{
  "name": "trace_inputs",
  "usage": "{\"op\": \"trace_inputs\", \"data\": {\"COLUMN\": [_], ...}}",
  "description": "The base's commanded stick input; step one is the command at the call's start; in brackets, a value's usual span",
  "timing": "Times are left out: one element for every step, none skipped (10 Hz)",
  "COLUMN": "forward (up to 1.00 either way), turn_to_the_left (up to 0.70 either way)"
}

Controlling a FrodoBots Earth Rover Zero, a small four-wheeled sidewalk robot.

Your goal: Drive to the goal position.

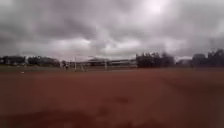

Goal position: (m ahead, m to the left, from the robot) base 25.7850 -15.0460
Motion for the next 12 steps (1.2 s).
{"op": "trace_inputs", "data": {"forward": [0.7,0.7,0.7,0.7,0.7,0.7,0.7,0.7,0.7,0.7,0.7,0.7], "turn_to_the_left": [-0.35,-0.35,-0.35,-0.35,-0.35,0.0,0.0,0.0,0.0,0.0,0.0,0.0]}}
